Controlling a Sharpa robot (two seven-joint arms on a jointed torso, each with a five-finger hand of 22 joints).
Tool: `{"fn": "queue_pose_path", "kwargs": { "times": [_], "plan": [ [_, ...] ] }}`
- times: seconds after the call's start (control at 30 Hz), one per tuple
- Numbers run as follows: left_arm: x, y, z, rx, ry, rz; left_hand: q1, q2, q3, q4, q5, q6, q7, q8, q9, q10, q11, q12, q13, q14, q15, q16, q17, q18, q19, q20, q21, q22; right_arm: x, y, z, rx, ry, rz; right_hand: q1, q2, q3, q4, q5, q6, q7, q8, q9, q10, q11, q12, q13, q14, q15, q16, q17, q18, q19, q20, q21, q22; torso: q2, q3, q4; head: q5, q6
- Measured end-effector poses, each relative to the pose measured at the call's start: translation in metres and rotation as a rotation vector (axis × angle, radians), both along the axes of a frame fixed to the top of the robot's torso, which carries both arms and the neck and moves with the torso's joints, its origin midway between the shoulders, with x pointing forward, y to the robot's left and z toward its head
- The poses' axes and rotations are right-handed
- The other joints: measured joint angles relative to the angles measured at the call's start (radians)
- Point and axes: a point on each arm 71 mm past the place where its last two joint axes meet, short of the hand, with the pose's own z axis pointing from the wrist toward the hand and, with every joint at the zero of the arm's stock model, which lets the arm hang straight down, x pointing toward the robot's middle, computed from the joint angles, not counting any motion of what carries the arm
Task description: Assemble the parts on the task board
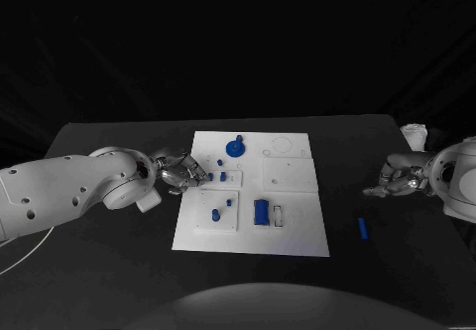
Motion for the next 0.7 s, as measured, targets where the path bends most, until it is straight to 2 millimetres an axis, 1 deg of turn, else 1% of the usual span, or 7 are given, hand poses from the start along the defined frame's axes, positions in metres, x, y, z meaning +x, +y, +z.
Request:
{"fn": "queue_pose_path", "kwargs": {
  "times": [0.07,0.1,0.17,0.33,0.43,0.53,0.7],
  "plan": [
    [-0.001,0.0,0.0,-0.001,-0.001,0.0,0.0,0.0,0.0,0.0,0.0,0.0,0.0,0.0,0.0,0.0,0.0,0.006,0.006,0.0,0.0,0.001,0.001,0.0,0.0,0.0,0.0,0.0,-0.004,-0.006,-0.006,-0.009,0.018,-0.013,-0.006,0.003,-0.005,-0.001,-0.014,0.009,0.001,-0.015,-0.005,0.0,0.0,0.0,0.0,0.0,0.0,0.0,0.0,0.0,0.0,0.0,0.0,0.0,0.0,0.0,0.0,-0.001,0.0],
    [-0.001,0.0,0.0,-0.001,-0.001,0.001,0.0,0.0,0.001,-0.001,0.0,0.0,0.0,0.0,0.0,0.0,0.0,0.009,0.008,0.0,0.0,0.001,0.001,0.0,0.0,0.0,0.0,0.0,-0.006,-0.009,-0.009,-0.013,0.029,-0.02,-0.01,0.003,-0.008,0.002,-0.017,0.013,-0.003,-0.021,-0.007,0.0,0.0,0.0,0.0,0.0,0.0,0.0,0.0,0.0,0.0,0.0,0.0,0.0,0.0,0.0,0.0,-0.002,0.0],
    [-0.001,0.001,0.001,-0.002,-0.003,0.003,0.0,0.0,0.003,-0.003,0.0,0.0,0.0,0.0,0.0,0.0,0.0,0.011,0.01,0.0,0.0,0.001,0.001,0.0,0.0,0.0,0.0,0.0,-0.008,-0.013,-0.014,-0.019,0.045,-0.03,-0.017,0.009,-0.012,0.006,-0.017,0.02,-0.003,-0.03,-0.01,0.0,0.0,0.0,0.0,0.0,0.0,0.0,0.0,0.0,0.0,0.0,-0.002,0.0,0.0,0.0,0.0,-0.004,0.0],
    [-0.002,0.004,0.002,-0.003,-0.01,0.011,0.001,-0.001,0.003,-0.003,0.0,0.0,0.0,0.0,0.0,-0.003,-0.003,0.012,0.011,-0.001,-0.001,0.001,0.001,0.0,0.0,0.0,0.0,0.0,-0.015,-0.016,-0.028,-0.024,0.083,-0.041,-0.028,0.009,-0.019,0.006,-0.017,0.02,-0.003,-0.055,-0.018,0.0,0.0,0.0,0.0,0.0,0.0,0.0,0.0,0.0,0.0,0.0,-0.017,0.0,0.0,0.0002,0.0,-0.006,0.0],
    [-0.003,0.006,0.003,-0.003,-0.014,0.017,0.004,-0.004,0.003,-0.003,0.0,0.0,0.0,0.0,0.0,-0.009,-0.002,0.018,0.014,-0.004,-0.004,0.001,0.0,0.0,0.0,0.0,0.0,0.0,-0.018,-0.016,-0.035,-0.02,0.1,-0.044,-0.028,0.009,-0.02,0.006,-0.017,0.015,0.002,-0.073,-0.024,0.0,0.0,0.0,0.0,0.0,0.0,0.0,0.0,0.0,0.0,0.0,-0.025,0.0,0.001,0.0004,0.0,-0.006,0.0],
    [-0.003,0.008,0.004,-0.003,-0.017,0.023,0.004,-0.004,0.003,-0.003,0.0,0.004,-0.004,0.0,0.0,-0.009,-0.002,0.018,0.016,-0.004,-0.004,0.001,0.0,0.0,0.0,0.0,0.0,0.0,-0.02,-0.013,-0.041,-0.009,0.11,-0.043,-0.037,0.008,-0.027,0.007,-0.017,0.015,0.002,-0.079,-0.026,0.0,0.0,0.0,0.0,0.0,0.0,0.0,0.0,0.0,0.0,0.0,-0.027,0.0,0.001,0.0005,0.0,-0.004,0.0],
    [-0.003,0.008,0.004,-0.004,-0.021,0.024,0.004,-0.004,0.003,-0.003,0.0,0.004,-0.004,0.0,0.0,-0.009,-0.002,0.018,0.016,-0.004,-0.004,0.001,0.0,0.0,0.0,0.0,0.0,0.0,-0.021,-0.004,-0.044,0.019,0.108,-0.04,-0.053,0.01,-0.037,0.017,-0.044,0.021,0.008,-0.094,-0.026,0.0,0.0,0.0,0.0,0.0,0.0,0.0,0.0,0.0,0.0,0.0,-0.027,0.0,0.001,0.0005,0.0,-0.004,0.0]
  ]
}}
